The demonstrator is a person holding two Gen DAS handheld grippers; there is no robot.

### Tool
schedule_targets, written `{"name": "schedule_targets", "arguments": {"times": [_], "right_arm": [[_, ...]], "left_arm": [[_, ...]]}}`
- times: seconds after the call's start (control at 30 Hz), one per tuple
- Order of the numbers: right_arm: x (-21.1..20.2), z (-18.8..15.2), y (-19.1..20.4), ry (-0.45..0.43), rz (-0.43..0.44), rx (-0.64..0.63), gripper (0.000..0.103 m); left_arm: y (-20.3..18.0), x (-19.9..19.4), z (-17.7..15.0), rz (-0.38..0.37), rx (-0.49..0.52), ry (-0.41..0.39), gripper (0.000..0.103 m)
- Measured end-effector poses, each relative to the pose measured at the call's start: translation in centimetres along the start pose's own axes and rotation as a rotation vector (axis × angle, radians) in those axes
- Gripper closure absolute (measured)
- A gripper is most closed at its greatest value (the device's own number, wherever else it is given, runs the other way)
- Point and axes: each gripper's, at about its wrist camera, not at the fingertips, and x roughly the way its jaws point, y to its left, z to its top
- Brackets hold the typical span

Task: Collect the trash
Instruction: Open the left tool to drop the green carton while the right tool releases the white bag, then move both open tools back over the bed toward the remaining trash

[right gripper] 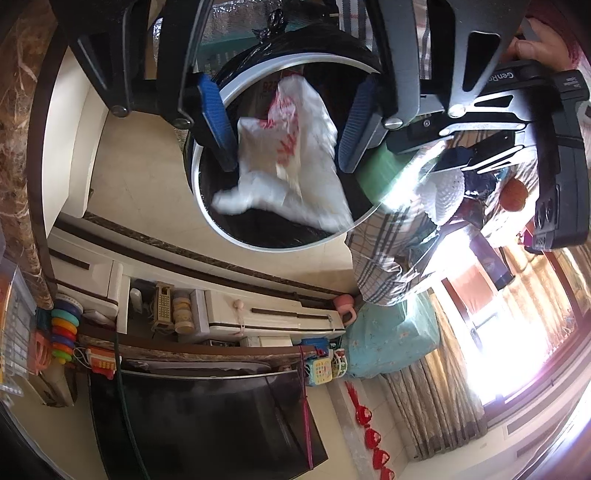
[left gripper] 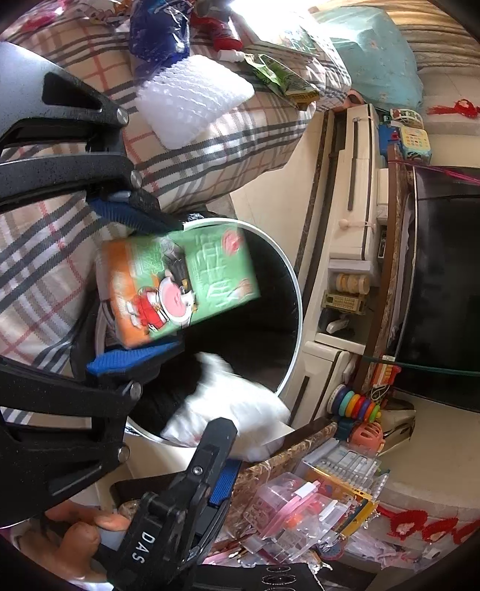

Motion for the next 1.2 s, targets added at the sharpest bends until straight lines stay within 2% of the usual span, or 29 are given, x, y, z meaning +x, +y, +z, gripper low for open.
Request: {"name": "schedule_targets", "arguments": {"times": [0.07, 0.2, 0.37, 0.67, 1.2], "right_arm": [[-0.3, -0.1, 0.0, -0.008, 0.006, 0.009, 0.034], [-0.9, -0.3, 0.5, -0.019, 0.012, 0.013, 0.028], [-1.6, -0.9, 1.6, -0.036, 0.022, 0.011, 0.015], [-1.5, -3.1, 5.0, -0.016, 0.046, -0.001, 0.009], [-0.5, -6.5, 12.4, 0.021, 0.113, -0.078, 0.005]], "left_arm": [[0.3, -0.4, -0.2, 0.005, -0.009, -0.009, 0.035], [1.1, -1.6, -1.0, 0.008, -0.032, -0.025, 0.035], [2.6, -3.8, -3.0, 0.023, -0.077, -0.059, 0.034], [5.4, -7.7, -7.2, 0.068, -0.146, -0.092, 0.034], [11.2, -12.4, -13.9, 0.162, -0.275, -0.104, 0.034]]}}
